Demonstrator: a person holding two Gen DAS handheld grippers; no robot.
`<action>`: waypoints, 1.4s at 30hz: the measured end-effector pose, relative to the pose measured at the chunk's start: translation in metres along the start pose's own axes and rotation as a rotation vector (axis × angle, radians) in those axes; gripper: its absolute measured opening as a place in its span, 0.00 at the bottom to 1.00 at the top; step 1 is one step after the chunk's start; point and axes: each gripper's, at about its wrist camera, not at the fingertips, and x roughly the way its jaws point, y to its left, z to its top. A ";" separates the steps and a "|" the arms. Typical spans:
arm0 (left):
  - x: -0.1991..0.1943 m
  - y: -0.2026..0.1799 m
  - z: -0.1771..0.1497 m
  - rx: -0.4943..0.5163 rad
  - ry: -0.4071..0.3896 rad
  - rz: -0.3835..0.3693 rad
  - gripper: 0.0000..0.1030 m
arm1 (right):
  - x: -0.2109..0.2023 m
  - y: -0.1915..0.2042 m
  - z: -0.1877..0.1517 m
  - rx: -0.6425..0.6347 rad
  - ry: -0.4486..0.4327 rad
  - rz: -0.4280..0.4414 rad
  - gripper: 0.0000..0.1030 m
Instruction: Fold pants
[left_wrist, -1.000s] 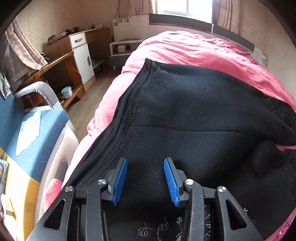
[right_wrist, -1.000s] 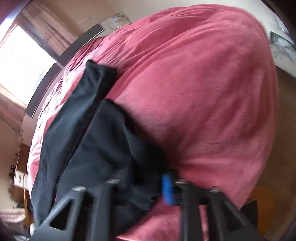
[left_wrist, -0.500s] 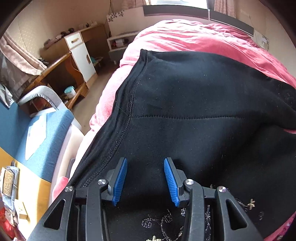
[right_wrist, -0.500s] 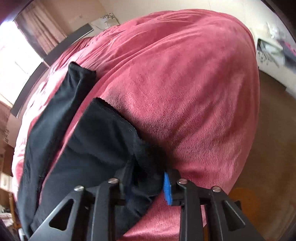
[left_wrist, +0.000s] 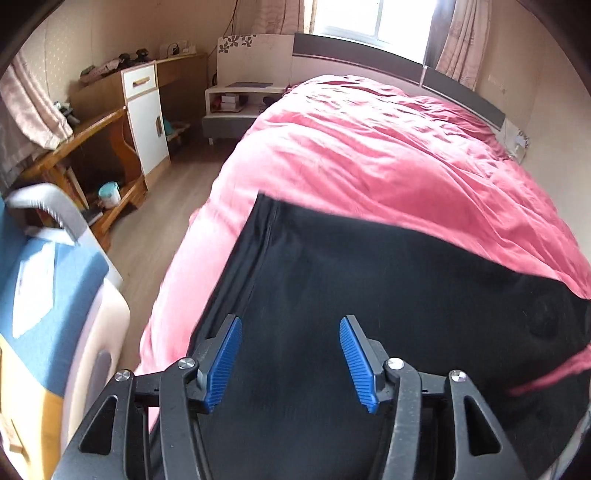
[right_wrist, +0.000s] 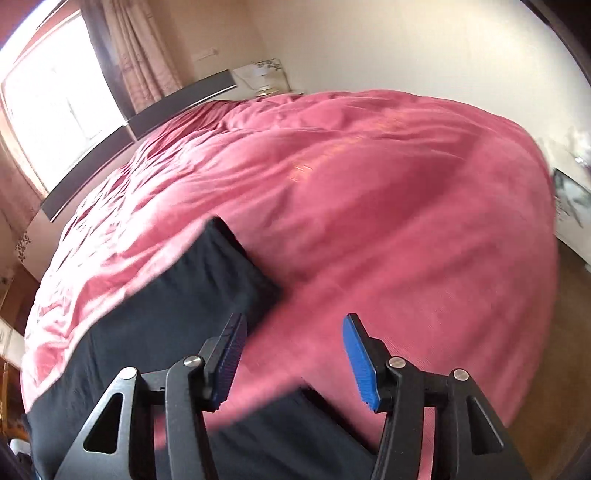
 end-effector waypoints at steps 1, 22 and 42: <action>0.008 -0.004 0.009 0.002 0.004 0.008 0.55 | 0.012 0.009 0.012 0.003 0.010 0.007 0.53; 0.107 0.003 0.097 -0.088 0.035 0.038 0.55 | 0.132 0.079 0.068 -0.058 0.134 -0.045 0.26; 0.118 0.009 0.102 0.003 0.027 0.085 0.06 | 0.100 0.099 0.068 -0.140 0.078 -0.082 0.10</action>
